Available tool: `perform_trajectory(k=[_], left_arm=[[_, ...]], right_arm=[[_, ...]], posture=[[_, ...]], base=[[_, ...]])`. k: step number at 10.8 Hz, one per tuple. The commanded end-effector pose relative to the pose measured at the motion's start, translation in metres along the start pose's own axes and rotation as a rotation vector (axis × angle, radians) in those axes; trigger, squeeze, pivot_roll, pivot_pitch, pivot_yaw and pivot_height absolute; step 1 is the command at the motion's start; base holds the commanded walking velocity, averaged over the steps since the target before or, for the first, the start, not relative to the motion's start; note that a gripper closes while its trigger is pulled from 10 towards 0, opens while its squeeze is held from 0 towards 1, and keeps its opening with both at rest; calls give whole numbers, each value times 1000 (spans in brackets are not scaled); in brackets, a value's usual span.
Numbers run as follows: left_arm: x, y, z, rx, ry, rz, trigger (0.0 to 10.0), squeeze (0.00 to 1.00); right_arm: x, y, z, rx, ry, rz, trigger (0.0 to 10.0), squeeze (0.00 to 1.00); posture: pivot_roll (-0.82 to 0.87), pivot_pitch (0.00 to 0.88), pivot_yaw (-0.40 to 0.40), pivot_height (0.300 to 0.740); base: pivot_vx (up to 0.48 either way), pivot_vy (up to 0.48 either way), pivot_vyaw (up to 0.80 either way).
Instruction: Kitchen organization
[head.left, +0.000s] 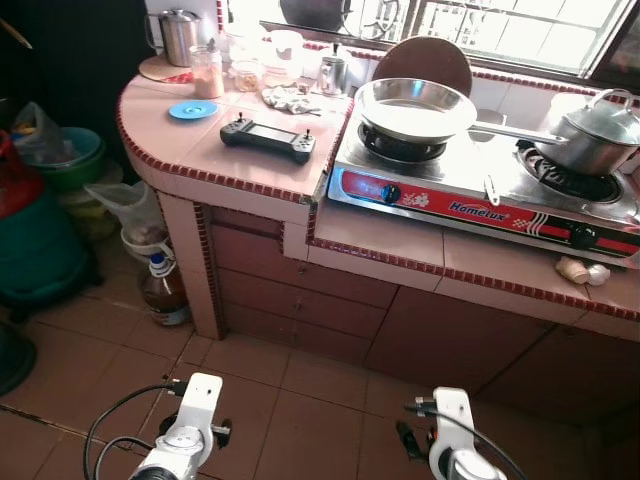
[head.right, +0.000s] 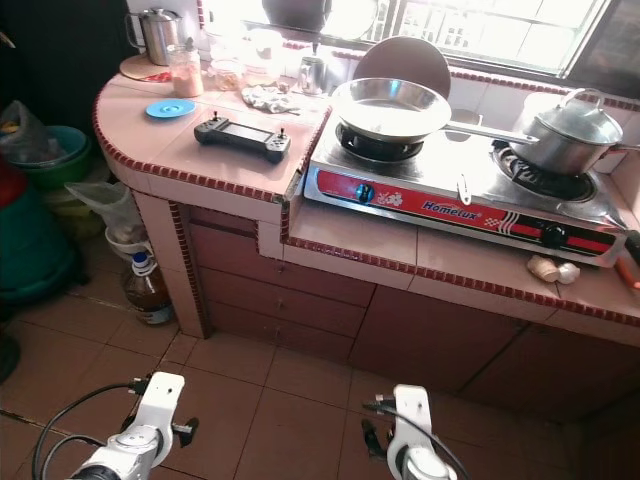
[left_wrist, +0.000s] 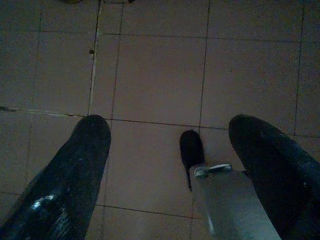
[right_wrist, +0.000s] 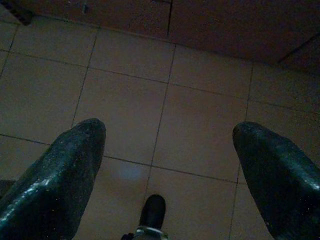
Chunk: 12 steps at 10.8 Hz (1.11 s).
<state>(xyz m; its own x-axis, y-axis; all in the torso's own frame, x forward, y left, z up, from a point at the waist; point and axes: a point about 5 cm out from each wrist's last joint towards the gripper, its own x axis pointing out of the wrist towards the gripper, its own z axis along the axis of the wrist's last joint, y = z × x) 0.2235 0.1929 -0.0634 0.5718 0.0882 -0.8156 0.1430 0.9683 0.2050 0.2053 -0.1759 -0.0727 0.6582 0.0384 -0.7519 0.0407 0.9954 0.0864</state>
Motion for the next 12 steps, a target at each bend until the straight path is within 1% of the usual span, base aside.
perform_trajectory(k=[1, 3, 4, 5, 6, 7, 9, 11, 12], left_arm=[[0, -1, 1, 59, 2, -29, 10000, 0], [0, 2, 4, 130, -1, -44, 10000, 0], [0, 3, 7, 185, -5, -62, 10000, 0], [0, 4, 9, 215, -8, -66, 10000, 0], [0, 5, 8, 245, -5, -64, 10000, 0], [0, 4, 9, 248, -5, -66, 10000, 0], [0, -5, 9, 251, -8, -78, 10000, 0], [0, -16, 0, 233, 3, -93, 10000, 0], [-1, -19, -6, 227, 15, -91, 10000, 0]], right_arm=[[-2, -4, -5, 9, 10, -32, 10000, 0], [-4, -5, -13, 47, 22, -74, 10000, 0], [-5, -5, -18, 87, 20, -92, 10000, 0], [-6, -6, -21, 102, 17, -101, 10000, 0], [-8, -11, -25, 151, 12, -143, 10000, 0], [-10, -15, -28, 152, 16, -155, 10000, 0], [-11, -21, -29, 138, 21, -166, 10000, 0], [-12, -23, -29, 93, 25, -155, 10000, 0], [-12, -24, -27, 81, 20, -151, 10000, 0]], posture=[[171, 0, -62, 740], [141, 0, -1, 740], [116, 0, 34, 740], [83, 0, 65, 740], [59, 0, 78, 740], [39, 0, 81, 740], [27, 0, 68, 740], [27, 0, 47, 740], [36, 0, 19, 740]], base=[[0, 0, 0], [0, 0, 0], [0, 0, 0], [0, 0, 0], [0, 0, 0], [0, 0, 0], [0, 0, -675], [0, 0, -800], [0, 0, -656]])
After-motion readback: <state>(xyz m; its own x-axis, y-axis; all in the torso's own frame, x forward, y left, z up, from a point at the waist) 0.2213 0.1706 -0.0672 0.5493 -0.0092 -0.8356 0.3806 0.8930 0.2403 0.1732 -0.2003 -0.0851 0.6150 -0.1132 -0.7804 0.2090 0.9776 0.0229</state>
